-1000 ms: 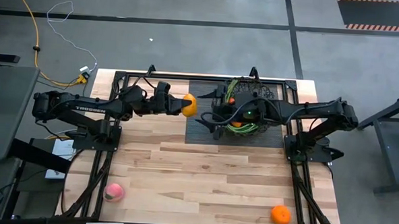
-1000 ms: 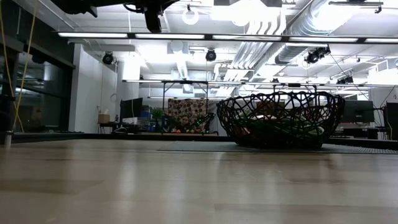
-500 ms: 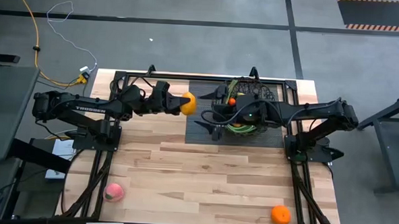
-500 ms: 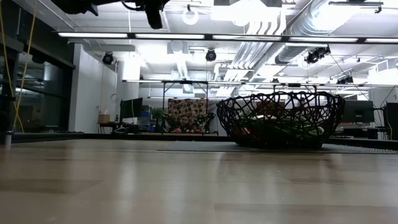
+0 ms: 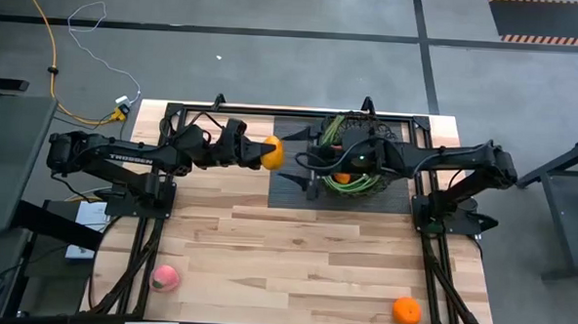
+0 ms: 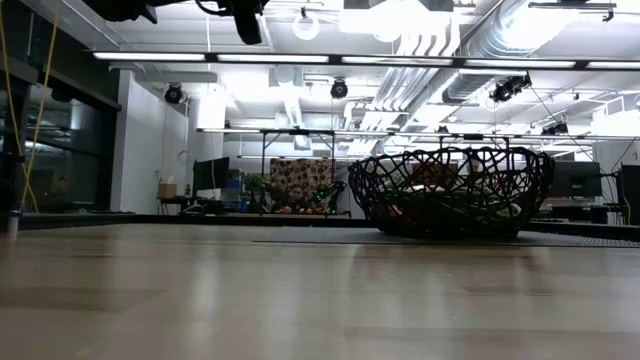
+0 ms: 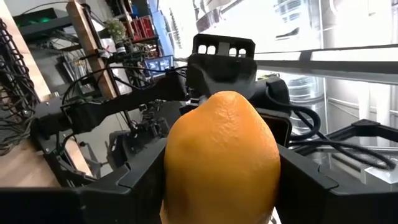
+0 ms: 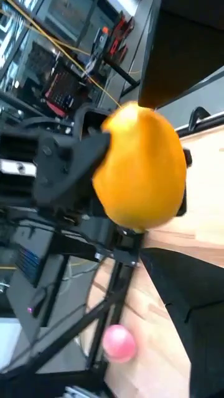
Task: Build produce basket
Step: Put the lemon into the black basket
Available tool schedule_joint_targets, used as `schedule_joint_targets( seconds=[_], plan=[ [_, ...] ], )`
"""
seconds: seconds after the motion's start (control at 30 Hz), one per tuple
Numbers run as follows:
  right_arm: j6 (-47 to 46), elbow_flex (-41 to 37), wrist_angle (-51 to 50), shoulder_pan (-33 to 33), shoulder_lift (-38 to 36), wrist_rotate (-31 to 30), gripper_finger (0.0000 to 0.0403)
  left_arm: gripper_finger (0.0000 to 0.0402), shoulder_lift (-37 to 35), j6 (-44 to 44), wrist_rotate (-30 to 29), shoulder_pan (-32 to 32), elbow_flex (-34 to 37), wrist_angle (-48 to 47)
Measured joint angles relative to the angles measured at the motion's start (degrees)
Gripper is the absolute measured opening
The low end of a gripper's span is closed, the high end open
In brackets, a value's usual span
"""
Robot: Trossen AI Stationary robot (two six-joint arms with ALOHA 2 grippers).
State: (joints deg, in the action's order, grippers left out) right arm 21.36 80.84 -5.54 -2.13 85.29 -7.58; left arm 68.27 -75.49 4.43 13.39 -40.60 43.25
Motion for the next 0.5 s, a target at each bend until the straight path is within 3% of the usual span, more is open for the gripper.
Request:
schedule_joint_targets(
  seconds=[0.2, 0.5],
  plan=[
    [0.61, 0.00, 4.32, 0.23, 2.96, -2.30, 0.0369, 0.0223, -0.07, -0.61, 0.99, 0.04, 0.09, -0.62],
    [0.78, 0.00, 6.06, 0.70, 3.71, -0.46, 0.0369, 0.0223, -0.15, -0.52, 0.90, 0.05, 0.09, -0.29]
  ],
)
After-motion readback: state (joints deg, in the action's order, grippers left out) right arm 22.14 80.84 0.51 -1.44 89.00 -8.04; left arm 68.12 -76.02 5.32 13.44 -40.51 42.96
